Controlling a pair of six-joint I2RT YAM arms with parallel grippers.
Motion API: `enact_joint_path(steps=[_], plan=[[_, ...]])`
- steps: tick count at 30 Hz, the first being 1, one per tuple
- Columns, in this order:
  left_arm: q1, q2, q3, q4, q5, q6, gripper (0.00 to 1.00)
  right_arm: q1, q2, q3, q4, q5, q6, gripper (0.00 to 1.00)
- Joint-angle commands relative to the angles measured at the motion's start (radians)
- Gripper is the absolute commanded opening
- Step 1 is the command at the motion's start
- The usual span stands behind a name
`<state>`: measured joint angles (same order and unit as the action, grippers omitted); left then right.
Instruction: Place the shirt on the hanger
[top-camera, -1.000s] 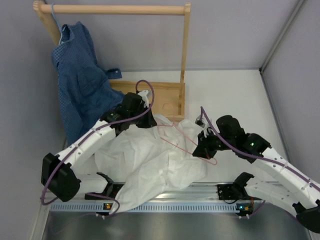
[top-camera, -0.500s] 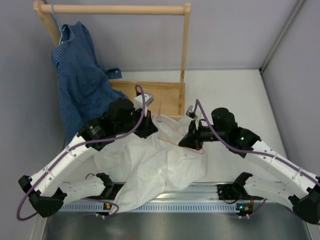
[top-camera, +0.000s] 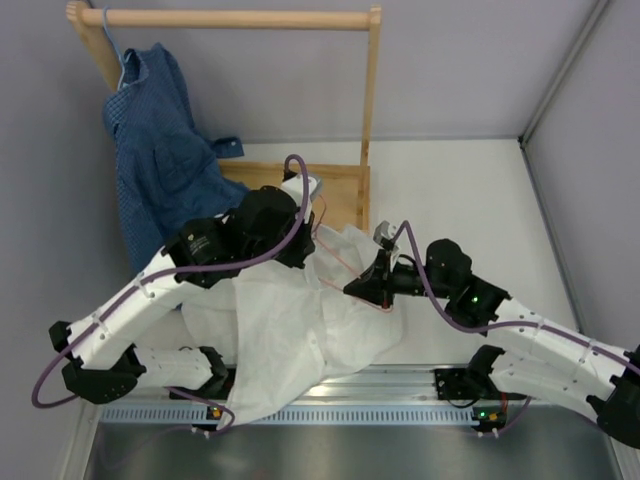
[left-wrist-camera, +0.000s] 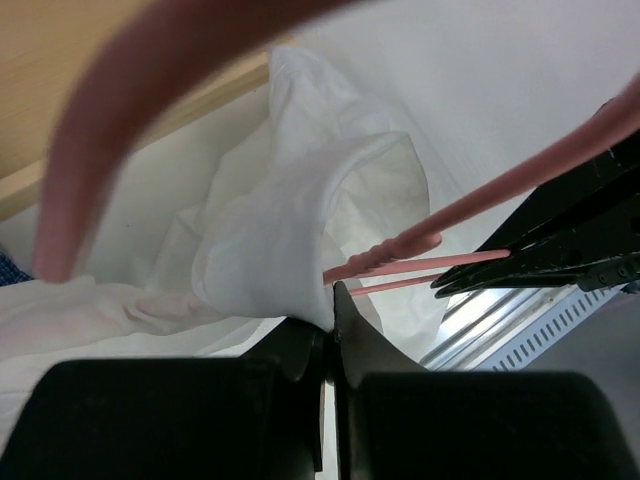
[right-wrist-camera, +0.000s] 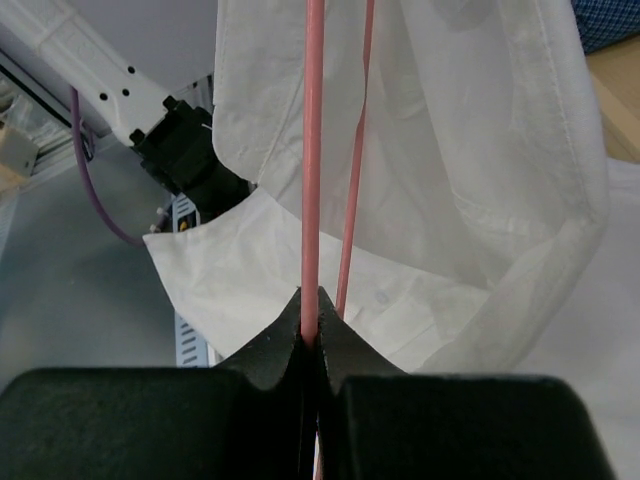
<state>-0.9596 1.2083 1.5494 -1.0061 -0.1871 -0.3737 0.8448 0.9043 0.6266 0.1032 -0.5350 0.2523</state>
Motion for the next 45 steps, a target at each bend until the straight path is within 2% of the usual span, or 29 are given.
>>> enact_joint_path(steps=[1, 6, 8, 9, 11, 12, 13, 19, 20, 23, 26, 27, 28, 33, 37, 39, 42, 45], plan=[[-0.045, 0.013, 0.086, -0.019, -0.028, -0.007, 0.00, 0.042, -0.076, -0.053, 0.311, 0.099, 0.065, 0.00], [-0.120, 0.063, 0.158, -0.015, 0.012, 0.012, 0.00, 0.076, -0.068, -0.105, 0.414, 0.151, 0.077, 0.00], [-0.136, 0.077, 0.192, -0.017, 0.034, 0.025, 0.05, 0.077, -0.068, -0.128, 0.447, 0.187, 0.096, 0.00], [-0.139, 0.077, 0.199, -0.019, 0.043, 0.042, 0.16, 0.077, -0.077, -0.160, 0.472, 0.199, 0.105, 0.00], [-0.140, 0.070, 0.212, -0.019, 0.057, 0.059, 0.28, 0.077, -0.091, -0.188, 0.535, 0.237, 0.126, 0.00], [-0.140, 0.063, 0.213, -0.019, 0.057, 0.070, 0.37, 0.077, -0.108, -0.200, 0.549, 0.248, 0.131, 0.00], [-0.140, 0.057, 0.213, -0.019, 0.052, 0.085, 0.55, 0.079, -0.114, -0.220, 0.562, 0.275, 0.137, 0.00], [-0.140, 0.011, 0.219, -0.008, -0.008, 0.177, 0.88, 0.077, -0.128, -0.265, 0.671, 0.280, 0.173, 0.00], [-0.140, 0.010, 0.225, -0.005, -0.026, 0.192, 0.91, 0.077, -0.127, -0.268, 0.685, 0.277, 0.171, 0.00], [-0.140, -0.007, 0.230, 0.053, -0.057, 0.272, 0.94, 0.077, -0.134, -0.284, 0.694, 0.267, 0.165, 0.00], [-0.140, -0.062, 0.132, 0.213, -0.100, 0.474, 0.96, 0.077, -0.177, -0.317, 0.685, 0.254, 0.154, 0.00], [-0.140, -0.081, 0.098, 0.256, -0.063, 0.583, 0.97, 0.077, -0.211, -0.333, 0.658, 0.251, 0.151, 0.00], [-0.139, -0.108, 0.056, 0.315, -0.036, 0.623, 0.98, 0.077, -0.231, -0.337, 0.632, 0.245, 0.140, 0.00], [-0.139, -0.113, 0.048, 0.337, 0.150, 0.818, 0.98, 0.077, -0.381, -0.347, 0.443, 0.187, 0.105, 0.00], [-0.137, -0.020, 0.119, 0.272, 0.314, 0.808, 0.98, 0.077, -0.516, -0.343, 0.288, 0.165, 0.075, 0.00], [-0.136, 0.031, 0.225, 0.186, 0.377, 0.765, 0.97, 0.077, -0.588, -0.343, 0.195, 0.173, 0.064, 0.00], [-0.133, 0.129, 0.367, 0.062, 0.521, 0.756, 0.90, 0.077, -0.657, -0.321, 0.077, 0.172, 0.035, 0.00], [-0.130, 0.187, 0.432, 0.018, 0.602, 0.742, 0.87, 0.079, -0.703, -0.297, 0.001, 0.132, 0.013, 0.00]])
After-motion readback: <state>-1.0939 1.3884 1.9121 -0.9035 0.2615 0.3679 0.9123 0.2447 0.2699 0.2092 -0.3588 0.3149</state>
